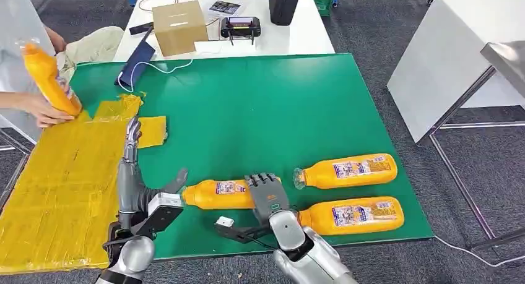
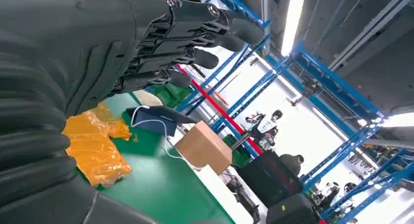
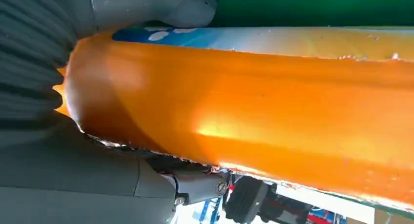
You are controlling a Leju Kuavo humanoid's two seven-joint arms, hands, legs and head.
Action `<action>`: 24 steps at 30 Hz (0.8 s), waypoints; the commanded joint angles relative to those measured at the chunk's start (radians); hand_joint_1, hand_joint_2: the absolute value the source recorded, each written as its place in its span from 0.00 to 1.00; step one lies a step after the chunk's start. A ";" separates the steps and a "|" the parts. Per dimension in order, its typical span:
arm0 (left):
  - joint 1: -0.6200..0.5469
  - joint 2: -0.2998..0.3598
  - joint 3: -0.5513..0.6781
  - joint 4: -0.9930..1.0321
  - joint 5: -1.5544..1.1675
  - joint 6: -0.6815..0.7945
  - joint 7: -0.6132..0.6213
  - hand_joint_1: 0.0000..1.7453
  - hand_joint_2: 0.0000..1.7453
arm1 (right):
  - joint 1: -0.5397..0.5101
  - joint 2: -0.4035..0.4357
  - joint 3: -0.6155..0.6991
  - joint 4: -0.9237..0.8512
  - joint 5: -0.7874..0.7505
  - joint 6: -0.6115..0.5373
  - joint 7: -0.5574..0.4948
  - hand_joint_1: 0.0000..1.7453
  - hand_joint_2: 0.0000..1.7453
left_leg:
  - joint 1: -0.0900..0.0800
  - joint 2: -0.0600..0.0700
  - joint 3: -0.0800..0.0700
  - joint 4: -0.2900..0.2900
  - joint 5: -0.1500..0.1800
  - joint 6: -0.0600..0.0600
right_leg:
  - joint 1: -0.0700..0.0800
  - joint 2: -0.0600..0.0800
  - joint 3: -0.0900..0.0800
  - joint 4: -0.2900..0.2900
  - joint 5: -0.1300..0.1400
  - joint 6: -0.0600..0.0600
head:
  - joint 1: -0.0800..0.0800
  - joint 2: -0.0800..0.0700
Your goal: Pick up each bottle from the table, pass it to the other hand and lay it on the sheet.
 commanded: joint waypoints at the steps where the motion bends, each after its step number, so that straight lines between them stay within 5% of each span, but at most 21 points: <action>1: -0.043 -0.002 -0.037 0.077 0.042 -0.019 -0.011 0.00 1.00 | -0.005 -0.032 -0.005 0.152 -0.094 0.048 -0.085 0.93 1.00 | 0.001 -0.005 0.003 -0.002 0.000 0.000 | 0.000 0.000 0.004 -0.002 0.000 -0.001 | 0.000 0.000; 2: -0.044 -0.001 -0.039 0.077 0.044 -0.018 -0.011 0.00 1.00 | -0.006 -0.032 0.000 0.157 -0.101 0.039 -0.089 0.88 1.00 | 0.001 -0.007 0.004 -0.002 0.000 0.000 | 0.000 0.002 0.005 -0.002 -0.001 -0.001 | 0.000 0.000; 8: -0.022 0.004 -0.040 0.035 0.080 -0.059 -0.003 0.00 1.00 | 0.008 -0.037 -0.010 0.080 -0.135 -0.034 -0.069 1.00 1.00 | 0.001 -0.007 0.007 -0.002 -0.001 0.000 | 0.000 0.002 -0.002 -0.002 -0.002 -0.001 | 0.000 0.000; 11: 0.013 0.013 -0.039 -0.013 0.130 -0.227 0.076 0.00 1.00 | 0.089 -0.051 -0.094 -0.120 -0.134 -0.229 -0.065 1.00 1.00 | 0.001 -0.006 0.006 -0.002 -0.002 0.000 | 0.000 0.003 -0.001 -0.002 -0.002 0.000 | 0.000 0.000; 16: 0.024 0.010 -0.033 -0.025 0.139 -0.249 0.081 0.00 1.00 | 0.119 -0.067 -0.109 -0.214 -0.124 -0.216 -0.065 1.00 1.00 | 0.000 -0.004 0.001 0.000 -0.002 0.001 | 0.000 0.002 0.004 0.000 -0.001 0.000 | 0.000 0.000; 21: 0.039 0.038 -0.085 -0.005 0.174 -0.444 0.116 0.00 1.00 | 0.224 -0.059 -0.222 -0.437 -0.268 -0.438 -0.251 1.00 1.00 | 0.000 -0.006 -0.002 0.000 -0.002 0.000 | 0.000 0.001 0.000 0.000 -0.002 -0.001 | 0.000 0.000; 24: 0.043 0.034 -0.093 0.008 0.174 -0.443 0.116 0.00 1.00 | 0.240 -0.069 -0.237 -0.479 -0.276 -0.423 -0.262 1.00 1.00 | -0.001 -0.005 -0.005 0.000 -0.001 0.001 | -0.001 0.001 -0.003 0.000 -0.002 0.000 | 0.000 0.000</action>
